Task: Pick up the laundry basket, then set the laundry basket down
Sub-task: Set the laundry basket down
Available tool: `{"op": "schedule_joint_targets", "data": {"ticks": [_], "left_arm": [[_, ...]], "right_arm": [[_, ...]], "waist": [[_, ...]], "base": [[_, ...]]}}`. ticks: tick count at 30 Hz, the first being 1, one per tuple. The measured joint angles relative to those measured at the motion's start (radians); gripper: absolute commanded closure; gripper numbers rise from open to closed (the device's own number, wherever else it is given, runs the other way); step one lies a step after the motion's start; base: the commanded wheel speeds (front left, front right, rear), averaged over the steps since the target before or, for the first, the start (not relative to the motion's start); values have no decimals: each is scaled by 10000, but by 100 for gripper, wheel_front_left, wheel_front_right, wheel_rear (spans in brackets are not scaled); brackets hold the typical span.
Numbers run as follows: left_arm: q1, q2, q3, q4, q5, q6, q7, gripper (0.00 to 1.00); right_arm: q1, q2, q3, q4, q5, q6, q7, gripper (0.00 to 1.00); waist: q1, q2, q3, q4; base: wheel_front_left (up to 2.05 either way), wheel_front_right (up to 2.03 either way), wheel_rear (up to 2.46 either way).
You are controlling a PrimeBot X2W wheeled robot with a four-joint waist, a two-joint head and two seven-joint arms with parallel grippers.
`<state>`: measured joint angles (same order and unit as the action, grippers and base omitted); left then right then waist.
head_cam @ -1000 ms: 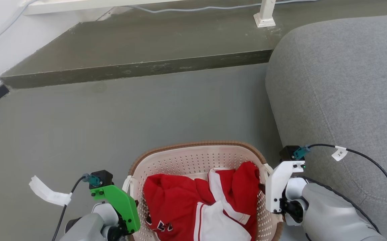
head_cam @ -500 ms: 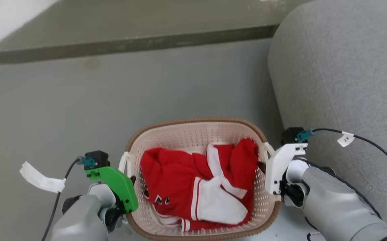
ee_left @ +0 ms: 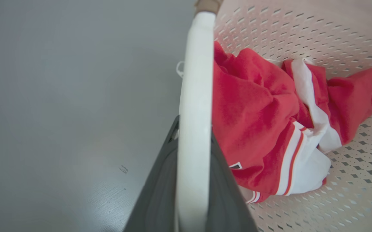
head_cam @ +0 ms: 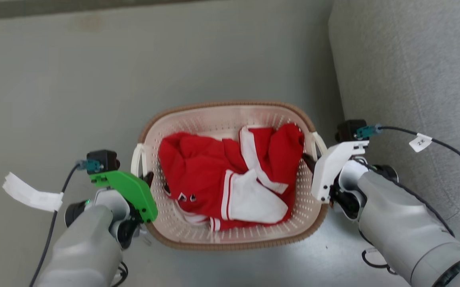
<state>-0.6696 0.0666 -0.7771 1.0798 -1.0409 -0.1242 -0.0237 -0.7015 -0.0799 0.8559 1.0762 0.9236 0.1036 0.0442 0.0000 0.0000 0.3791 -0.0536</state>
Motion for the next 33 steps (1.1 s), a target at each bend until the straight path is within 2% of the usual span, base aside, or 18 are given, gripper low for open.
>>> {"op": "schedule_joint_targets", "data": {"ticks": [22, 33], "left_arm": [[-1176, 226, 136, -499, 100, -2, -1338, 100], [-1670, 244, 119, -591, 102, -2, -1666, 100]], "right_arm": [[-1289, -127, -86, -29, -98, 4, -1488, 100], [-1762, -128, -134, 107, -176, 17, -2134, 100]], "waist": [[1, 0, 2738, 122], [1, 0, 3726, 151]], "base": [[0, 0, 0], [0, 0, 0]]}}
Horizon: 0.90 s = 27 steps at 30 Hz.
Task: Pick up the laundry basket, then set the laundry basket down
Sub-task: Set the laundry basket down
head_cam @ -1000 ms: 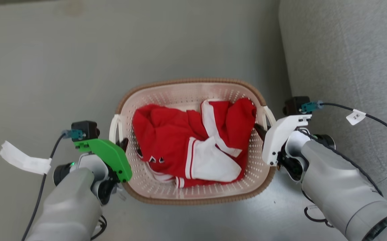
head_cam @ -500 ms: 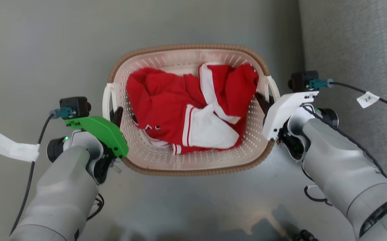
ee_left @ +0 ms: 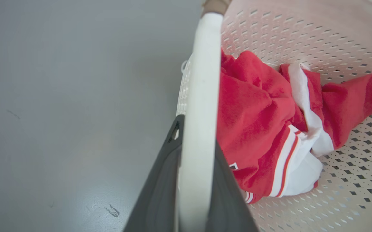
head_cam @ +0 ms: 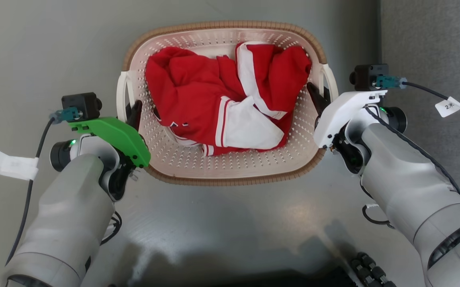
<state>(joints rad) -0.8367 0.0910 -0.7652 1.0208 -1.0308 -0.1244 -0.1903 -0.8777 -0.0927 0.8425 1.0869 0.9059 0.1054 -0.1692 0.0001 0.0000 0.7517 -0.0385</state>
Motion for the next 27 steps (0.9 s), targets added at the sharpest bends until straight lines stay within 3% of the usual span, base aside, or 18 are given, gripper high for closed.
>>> {"op": "schedule_joint_targets", "data": {"ticks": [27], "left_arm": [[-954, 169, -127, -115, 44, 0, -401, 100]], "right_arm": [[-971, 86, -73, 278, 6, 75, -593, 100]], "waist": [[0, 0, 1759, -8]], "base": [[0, 0, 0]]}}
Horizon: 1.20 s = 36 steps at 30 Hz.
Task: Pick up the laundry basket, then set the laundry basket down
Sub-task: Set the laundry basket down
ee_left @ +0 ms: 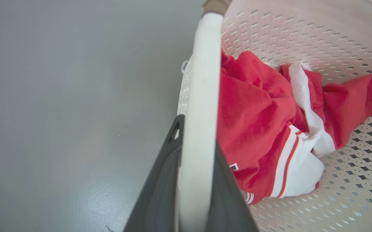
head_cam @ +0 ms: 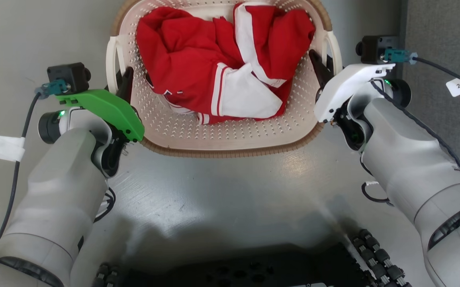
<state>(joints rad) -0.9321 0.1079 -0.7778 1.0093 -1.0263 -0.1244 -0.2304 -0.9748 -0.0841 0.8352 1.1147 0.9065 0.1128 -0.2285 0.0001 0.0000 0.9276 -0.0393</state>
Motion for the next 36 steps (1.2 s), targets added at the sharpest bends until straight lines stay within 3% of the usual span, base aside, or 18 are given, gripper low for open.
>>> {"op": "schedule_joint_targets", "data": {"ticks": [10, 11, 12, 13, 36], "left_arm": [[-95, -17, -15, 111, -4, 0, -42, 100], [-95, -27, -19, 111, -8, 0, -44, 62], [-96, -42, -4, 107, -52, 0, -98, 16], [-113, -38, 10, 107, -107, 0, -127, 0], [-151, -6, -267, 303, -178, 0, -180, 0]], "right_arm": [[-57, 75, -17, 153, 17, 4, -100, 99], [-58, 94, -46, 196, 46, 10, -100, 49], [-58, 100, -50, 230, 71, 15, -100, 0], [-57, 96, -50, 249, 81, 73, -100, 0], [-81, 176, -23, 556, 82, 113, -188, 0]], "waist": [[0, 0, 170, 13], [0, 0, 181, 10], [0, 0, 190, 7], [0, 0, 197, 4], [-1, 0, -150, -39]], "base": [[0, 0, 0], [0, 0, 0], [0, 0, 0], [0, 0, 0], [0, 0, 0]]}}
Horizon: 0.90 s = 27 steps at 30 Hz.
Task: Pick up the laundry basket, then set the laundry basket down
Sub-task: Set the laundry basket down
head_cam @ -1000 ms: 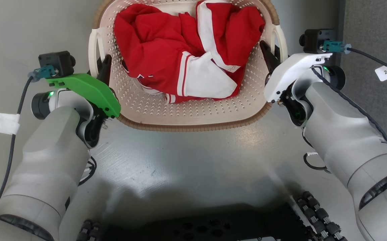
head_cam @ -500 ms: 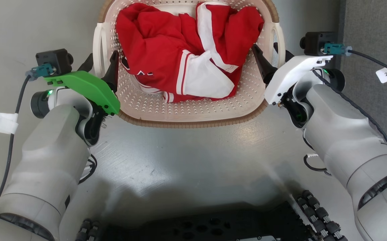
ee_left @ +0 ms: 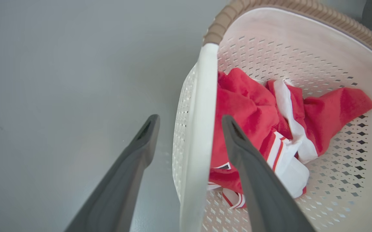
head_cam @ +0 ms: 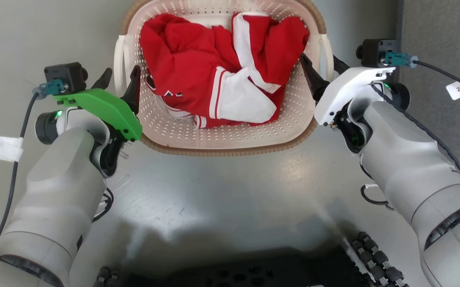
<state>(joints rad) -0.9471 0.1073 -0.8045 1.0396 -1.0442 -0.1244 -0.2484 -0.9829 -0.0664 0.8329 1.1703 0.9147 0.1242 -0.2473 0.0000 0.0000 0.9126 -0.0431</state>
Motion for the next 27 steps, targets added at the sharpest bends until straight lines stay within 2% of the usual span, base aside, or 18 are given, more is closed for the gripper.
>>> {"op": "schedule_joint_targets", "data": {"ticks": [13, 21, 27], "left_arm": [[629, 61, -92, -100, -2, 0, -6, 0], [738, 303, 305, -654, 31, 0, -6, 0], [1450, 514, 696, -1241, 332, 0, -8, 0]], "right_arm": [[480, 8, -303, -130, -2, 0, -2, 0], [894, -77, -709, -387, -65, 0, -2, 0], [1418, -240, -1202, -897, -282, -42, -2, 0]], "waist": [[0, 0, -1270, -88], [0, 0, -2121, -148], [0, 0, -3005, -187]], "base": [[0, 0, 0], [0, 0, 0], [0, 0, 0]]}}
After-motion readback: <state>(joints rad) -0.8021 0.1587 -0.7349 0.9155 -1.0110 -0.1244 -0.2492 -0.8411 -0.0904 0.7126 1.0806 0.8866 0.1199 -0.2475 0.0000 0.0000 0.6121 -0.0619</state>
